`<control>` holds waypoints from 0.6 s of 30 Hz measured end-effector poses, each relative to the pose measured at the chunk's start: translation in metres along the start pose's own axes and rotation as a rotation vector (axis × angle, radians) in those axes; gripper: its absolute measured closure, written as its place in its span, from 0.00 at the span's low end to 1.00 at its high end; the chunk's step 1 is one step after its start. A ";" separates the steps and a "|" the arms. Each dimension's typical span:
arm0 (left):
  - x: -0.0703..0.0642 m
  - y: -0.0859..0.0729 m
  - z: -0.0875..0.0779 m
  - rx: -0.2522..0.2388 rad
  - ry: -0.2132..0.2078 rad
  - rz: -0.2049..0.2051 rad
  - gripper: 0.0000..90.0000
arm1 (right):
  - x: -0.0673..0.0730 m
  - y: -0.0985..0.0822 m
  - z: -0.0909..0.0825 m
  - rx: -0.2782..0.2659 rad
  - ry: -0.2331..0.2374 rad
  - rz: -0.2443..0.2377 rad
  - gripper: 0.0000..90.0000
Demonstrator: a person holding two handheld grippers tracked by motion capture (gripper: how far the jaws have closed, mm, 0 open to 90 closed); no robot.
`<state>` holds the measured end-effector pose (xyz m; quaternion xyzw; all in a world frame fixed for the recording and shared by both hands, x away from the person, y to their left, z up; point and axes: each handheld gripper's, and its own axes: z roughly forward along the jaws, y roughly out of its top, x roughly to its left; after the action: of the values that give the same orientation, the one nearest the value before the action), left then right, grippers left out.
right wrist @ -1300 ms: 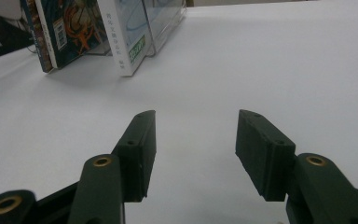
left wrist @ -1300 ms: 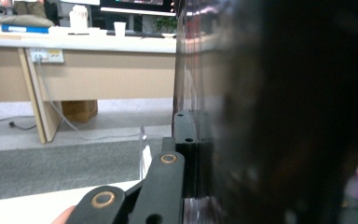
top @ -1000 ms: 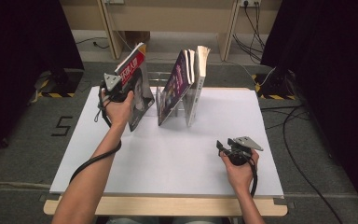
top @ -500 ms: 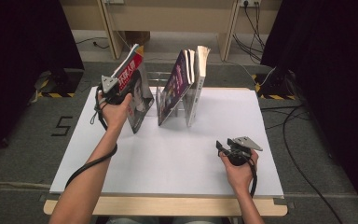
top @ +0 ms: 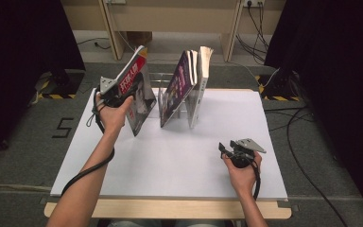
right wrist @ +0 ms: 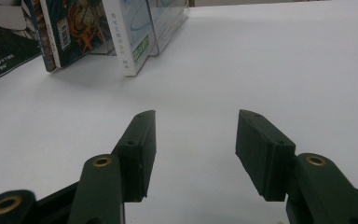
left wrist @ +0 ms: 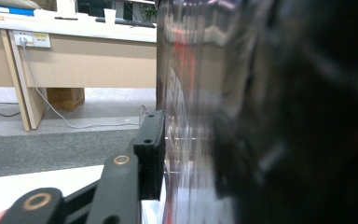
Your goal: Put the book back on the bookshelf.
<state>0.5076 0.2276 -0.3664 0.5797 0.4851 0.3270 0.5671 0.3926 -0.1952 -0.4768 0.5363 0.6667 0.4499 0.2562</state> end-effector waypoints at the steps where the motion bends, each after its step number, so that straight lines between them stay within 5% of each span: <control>1: 0.000 0.000 -0.002 -0.002 -0.009 -0.004 0.60 | 0.000 0.000 0.000 0.000 -0.001 0.000 0.54; 8: 0.001 0.000 -0.007 -0.001 -0.033 -0.029 0.56 | -0.001 -0.001 0.001 0.003 -0.001 -0.003 0.54; 18: 0.000 0.003 -0.007 0.041 -0.013 -0.029 0.81 | -0.002 -0.001 0.000 0.007 -0.002 0.005 0.54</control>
<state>0.5017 0.2299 -0.3621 0.5864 0.4963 0.3049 0.5630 0.3932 -0.1966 -0.4779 0.5394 0.6665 0.4477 0.2537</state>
